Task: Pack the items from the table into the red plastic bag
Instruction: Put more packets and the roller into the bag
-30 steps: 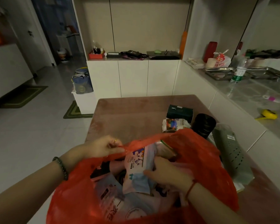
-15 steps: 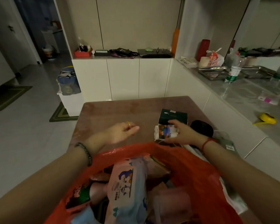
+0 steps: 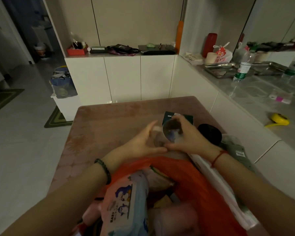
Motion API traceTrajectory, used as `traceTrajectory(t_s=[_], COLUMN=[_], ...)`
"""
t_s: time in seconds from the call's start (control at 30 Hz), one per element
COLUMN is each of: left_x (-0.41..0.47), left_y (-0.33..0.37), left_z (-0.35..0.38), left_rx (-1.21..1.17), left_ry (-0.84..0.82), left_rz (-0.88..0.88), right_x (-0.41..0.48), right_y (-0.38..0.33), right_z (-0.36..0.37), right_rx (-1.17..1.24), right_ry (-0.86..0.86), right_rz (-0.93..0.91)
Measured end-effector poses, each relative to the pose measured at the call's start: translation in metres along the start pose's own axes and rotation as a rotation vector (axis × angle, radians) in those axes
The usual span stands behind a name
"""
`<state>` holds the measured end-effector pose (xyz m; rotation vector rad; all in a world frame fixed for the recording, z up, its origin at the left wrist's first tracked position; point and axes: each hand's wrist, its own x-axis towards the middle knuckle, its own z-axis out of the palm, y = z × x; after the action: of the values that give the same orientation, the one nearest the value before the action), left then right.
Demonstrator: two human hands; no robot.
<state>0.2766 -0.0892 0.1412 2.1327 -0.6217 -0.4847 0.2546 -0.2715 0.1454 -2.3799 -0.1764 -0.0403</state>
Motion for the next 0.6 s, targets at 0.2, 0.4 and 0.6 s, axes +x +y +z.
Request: traceTrajectory(t_s=[0.2,0.4,0.6], left_x=[-0.053,-0.107,-0.135], left_y=[0.063,0.053,0.032], left_z=[-0.017,0.002,0.043], left_rx=[-0.093,-0.297,-0.053], left_ry=[0.385,0.509,0.290], left_rz=[0.408,0.439,0.299], right_x=[-0.057,-0.126,-0.144], right_y=[-0.086,-0.084,-0.029], right_z=[-0.056,-0.048,-0.005], right_rx=[0.062,0.201,-0.361], right_ry=[0.100,-0.024,0.065], right_rz=[-0.146,-0.026,0.226])
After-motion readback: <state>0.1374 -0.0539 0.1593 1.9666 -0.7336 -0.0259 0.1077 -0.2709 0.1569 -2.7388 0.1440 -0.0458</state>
